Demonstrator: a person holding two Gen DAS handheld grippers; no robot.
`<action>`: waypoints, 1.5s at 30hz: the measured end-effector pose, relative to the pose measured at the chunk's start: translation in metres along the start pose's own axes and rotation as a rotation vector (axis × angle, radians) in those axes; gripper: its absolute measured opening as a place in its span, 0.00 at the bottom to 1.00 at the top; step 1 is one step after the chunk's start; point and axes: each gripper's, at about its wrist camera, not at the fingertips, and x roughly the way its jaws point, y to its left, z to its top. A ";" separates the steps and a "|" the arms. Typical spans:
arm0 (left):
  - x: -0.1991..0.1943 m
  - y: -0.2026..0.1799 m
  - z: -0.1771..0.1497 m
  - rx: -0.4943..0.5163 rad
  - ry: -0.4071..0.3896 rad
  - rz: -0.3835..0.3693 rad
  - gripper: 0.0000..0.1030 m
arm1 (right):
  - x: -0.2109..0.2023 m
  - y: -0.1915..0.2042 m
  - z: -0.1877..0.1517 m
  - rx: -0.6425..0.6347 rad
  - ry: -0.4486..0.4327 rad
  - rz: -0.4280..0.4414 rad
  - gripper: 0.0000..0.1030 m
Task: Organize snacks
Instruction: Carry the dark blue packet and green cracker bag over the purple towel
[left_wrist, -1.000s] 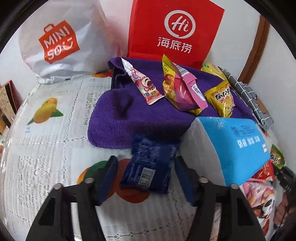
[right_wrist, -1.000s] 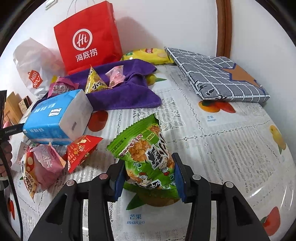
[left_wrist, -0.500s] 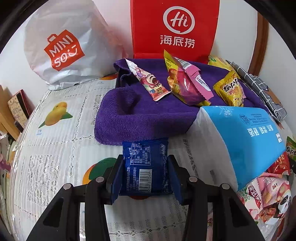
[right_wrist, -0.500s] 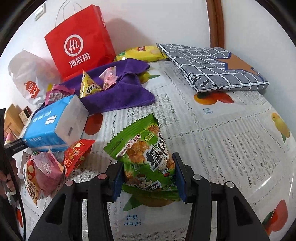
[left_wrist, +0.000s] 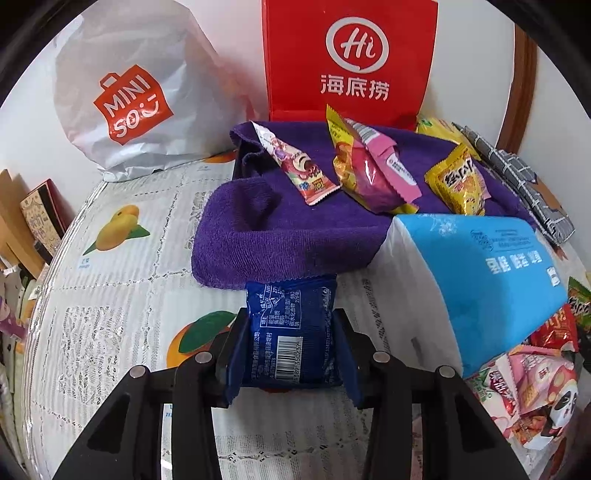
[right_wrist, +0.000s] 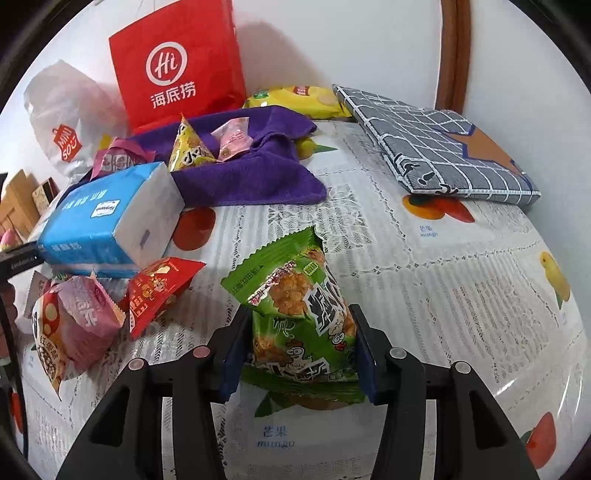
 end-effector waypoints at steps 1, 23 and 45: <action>-0.002 0.001 0.000 -0.004 -0.008 -0.001 0.39 | 0.000 -0.001 0.000 0.003 0.000 0.007 0.48; -0.114 -0.012 0.024 -0.030 -0.125 -0.129 0.39 | -0.090 0.028 0.045 0.022 -0.179 0.127 0.44; -0.158 -0.044 0.074 -0.019 -0.190 -0.186 0.39 | -0.119 0.050 0.098 -0.029 -0.253 0.107 0.40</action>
